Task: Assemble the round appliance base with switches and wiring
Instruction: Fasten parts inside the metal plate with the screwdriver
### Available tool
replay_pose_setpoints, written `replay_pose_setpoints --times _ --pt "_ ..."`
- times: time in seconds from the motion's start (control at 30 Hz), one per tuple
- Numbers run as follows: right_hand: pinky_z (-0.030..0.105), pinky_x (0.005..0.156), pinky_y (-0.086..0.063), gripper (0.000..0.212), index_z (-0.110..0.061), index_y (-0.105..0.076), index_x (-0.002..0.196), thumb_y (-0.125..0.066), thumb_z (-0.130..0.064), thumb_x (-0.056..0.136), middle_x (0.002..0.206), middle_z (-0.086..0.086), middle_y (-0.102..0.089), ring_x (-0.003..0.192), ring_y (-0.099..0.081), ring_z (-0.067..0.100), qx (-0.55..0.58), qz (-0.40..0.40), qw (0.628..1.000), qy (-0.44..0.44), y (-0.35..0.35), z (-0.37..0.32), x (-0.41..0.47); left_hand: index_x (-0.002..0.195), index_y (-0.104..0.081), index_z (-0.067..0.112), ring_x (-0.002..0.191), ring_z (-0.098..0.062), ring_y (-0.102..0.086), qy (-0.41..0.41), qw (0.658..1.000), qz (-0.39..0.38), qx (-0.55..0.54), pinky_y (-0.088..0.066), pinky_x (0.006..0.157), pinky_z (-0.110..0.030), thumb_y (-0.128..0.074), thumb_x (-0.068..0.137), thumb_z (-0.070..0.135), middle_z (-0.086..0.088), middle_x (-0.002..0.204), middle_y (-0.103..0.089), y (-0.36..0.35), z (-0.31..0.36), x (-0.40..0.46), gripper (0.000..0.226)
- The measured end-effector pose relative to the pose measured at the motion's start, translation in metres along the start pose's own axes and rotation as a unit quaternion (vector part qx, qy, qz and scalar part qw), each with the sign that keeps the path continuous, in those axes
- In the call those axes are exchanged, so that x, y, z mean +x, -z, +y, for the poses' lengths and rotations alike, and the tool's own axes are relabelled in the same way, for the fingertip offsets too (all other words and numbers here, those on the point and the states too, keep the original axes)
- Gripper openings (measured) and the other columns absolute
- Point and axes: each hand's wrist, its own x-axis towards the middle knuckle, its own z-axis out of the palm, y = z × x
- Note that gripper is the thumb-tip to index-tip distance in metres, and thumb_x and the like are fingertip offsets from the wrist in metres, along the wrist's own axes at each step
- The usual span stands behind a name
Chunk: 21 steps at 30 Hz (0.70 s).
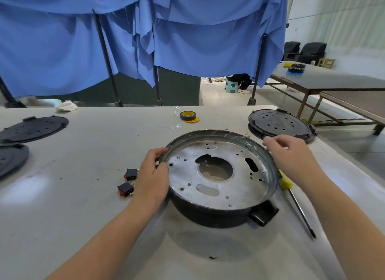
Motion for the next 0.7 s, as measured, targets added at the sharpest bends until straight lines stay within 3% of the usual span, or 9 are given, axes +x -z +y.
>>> replay_pose_setpoints --times 0.1,0.17,0.23,0.3,0.4,0.5,0.57,0.63,0.7 --pt "0.026 0.083 -0.039 0.019 -0.033 -0.065 0.086 -0.055 -0.048 0.087 0.098 -0.015 -0.059 0.096 -0.053 0.005 -0.046 -0.050 0.991 0.112 -0.007 -0.021 -0.020 0.109 -0.054 0.029 0.107 -0.016 -0.056 0.012 1.000 0.021 0.000 -0.049 0.091 -0.037 -0.039 0.091 0.001 0.005 0.109 -0.060 -0.002 -0.003 -0.002 0.037" --pt "0.021 0.085 -0.038 0.028 -0.038 -0.065 0.087 -0.053 -0.062 0.081 0.099 -0.021 -0.056 0.099 -0.050 -0.004 -0.034 -0.121 0.976 0.178 -0.012 -0.037 -0.036 0.112 -0.052 0.028 0.110 -0.019 -0.053 0.013 1.000 0.024 0.013 -0.047 0.096 -0.043 -0.038 0.091 0.003 0.001 0.114 -0.058 -0.003 -0.005 -0.003 0.035" --pt "0.021 0.085 -0.043 0.040 -0.037 -0.066 0.088 -0.054 -0.072 0.073 0.094 -0.020 -0.060 0.097 -0.054 -0.004 -0.038 -0.223 0.951 0.212 -0.019 -0.049 -0.053 0.112 -0.049 0.029 0.111 -0.017 -0.051 0.005 0.999 0.023 0.022 -0.045 0.098 -0.043 -0.037 0.091 0.004 0.001 0.116 -0.055 -0.004 -0.005 -0.005 0.034" --pt "0.021 0.082 -0.045 0.052 -0.036 -0.064 0.094 -0.056 -0.078 0.065 0.093 -0.021 -0.058 0.095 -0.054 -0.004 -0.107 -0.276 0.922 0.248 -0.028 -0.054 -0.066 0.110 -0.047 0.029 0.112 -0.016 -0.049 -0.008 0.999 0.025 0.030 -0.043 0.097 -0.039 -0.038 0.090 0.004 0.002 0.116 -0.053 -0.005 -0.006 -0.006 0.033" --pt "0.025 0.076 -0.046 0.045 -0.035 -0.061 0.098 -0.059 -0.071 0.071 0.096 -0.017 -0.052 0.090 -0.051 0.003 -0.208 -0.258 0.891 0.310 -0.039 -0.054 -0.074 0.111 -0.045 0.031 0.108 -0.016 -0.052 -0.018 0.999 0.003 0.047 -0.045 0.093 -0.038 -0.039 0.093 0.012 0.001 0.115 -0.053 -0.003 -0.006 -0.003 0.026" --pt "0.026 0.076 -0.046 0.040 -0.035 -0.060 0.100 -0.061 -0.066 0.075 0.099 -0.017 -0.050 0.089 -0.051 0.004 -0.207 -0.253 0.894 0.306 -0.041 -0.052 -0.074 0.099 -0.051 0.028 0.088 -0.005 -0.060 -0.024 0.997 -0.010 0.077 -0.049 0.074 -0.034 -0.038 0.097 0.028 0.007 0.097 -0.061 0.010 -0.001 0.008 0.014" --pt "0.024 0.075 -0.045 0.040 -0.038 -0.059 0.102 -0.060 -0.067 0.074 0.099 -0.018 -0.049 0.089 -0.051 0.003 -0.205 -0.256 0.895 0.303 -0.041 -0.051 -0.073 0.087 -0.060 0.023 0.081 -0.016 -0.064 -0.044 0.992 -0.005 0.119 -0.051 0.071 -0.038 -0.037 0.097 0.032 0.005 0.082 -0.066 0.024 0.003 0.018 0.026" --pt "0.022 0.074 -0.045 0.041 -0.040 -0.059 0.103 -0.059 -0.068 0.073 0.099 -0.021 -0.049 0.089 -0.050 0.001 -0.210 -0.257 0.895 0.299 -0.041 -0.050 -0.073 0.080 -0.064 0.023 0.073 -0.020 -0.064 -0.070 0.977 -0.017 0.203 -0.052 0.067 -0.036 -0.041 0.096 0.029 0.004 0.075 -0.068 0.041 0.008 0.027 0.028" --pt "0.019 0.073 -0.045 0.042 -0.041 -0.058 0.103 -0.058 -0.070 0.072 0.100 -0.023 -0.048 0.090 -0.051 -0.001 -0.212 -0.259 0.896 0.292 -0.041 -0.050 -0.073 0.081 -0.065 0.025 0.072 -0.014 -0.061 -0.086 0.936 -0.067 0.336 -0.048 0.062 -0.029 -0.048 0.093 0.027 0.007 0.078 -0.067 0.057 0.012 0.033 0.021"
